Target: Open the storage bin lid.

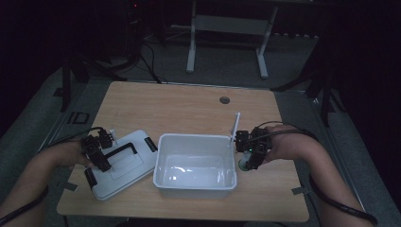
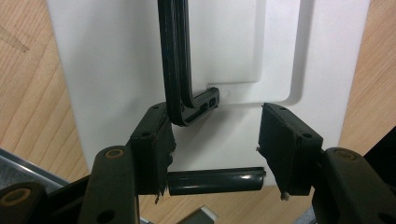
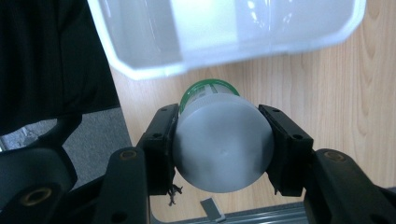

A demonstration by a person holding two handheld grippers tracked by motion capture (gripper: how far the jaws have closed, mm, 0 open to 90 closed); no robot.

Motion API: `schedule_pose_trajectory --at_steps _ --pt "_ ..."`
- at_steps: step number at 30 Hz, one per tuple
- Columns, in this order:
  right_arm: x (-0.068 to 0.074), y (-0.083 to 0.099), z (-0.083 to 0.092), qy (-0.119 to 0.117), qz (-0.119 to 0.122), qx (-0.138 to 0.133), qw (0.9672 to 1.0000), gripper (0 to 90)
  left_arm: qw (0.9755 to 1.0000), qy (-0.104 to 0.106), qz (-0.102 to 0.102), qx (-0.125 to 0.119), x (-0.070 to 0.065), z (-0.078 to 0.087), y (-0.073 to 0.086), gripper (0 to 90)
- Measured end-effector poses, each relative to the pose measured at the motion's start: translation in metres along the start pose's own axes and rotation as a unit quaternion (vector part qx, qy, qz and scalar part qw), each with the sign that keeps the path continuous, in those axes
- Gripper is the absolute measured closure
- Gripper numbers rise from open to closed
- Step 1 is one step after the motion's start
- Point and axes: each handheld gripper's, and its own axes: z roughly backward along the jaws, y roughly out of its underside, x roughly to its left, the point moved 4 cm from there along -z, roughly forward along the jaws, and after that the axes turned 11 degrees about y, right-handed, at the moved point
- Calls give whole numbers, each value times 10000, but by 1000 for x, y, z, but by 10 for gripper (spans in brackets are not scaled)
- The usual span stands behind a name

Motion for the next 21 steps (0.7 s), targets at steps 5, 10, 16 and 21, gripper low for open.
schedule_pose_trajectory --at_steps 5,10,16,21 --pt "3 -17 6 -3 155 -148 9998 502 10000 9 28 8 0 -2 1 442" --pt "6 -30 10 10 303 -188 9994 502 10000 34 26 -7 1 -3 1 443" --pt "10 -45 10 -54 408 -359 9985 503 10000 16 6 -17 1 -1 2 442" --pt "14 -53 3 -90 472 -388 9981 502 10000 10 29 -26 2 -1 3 442"
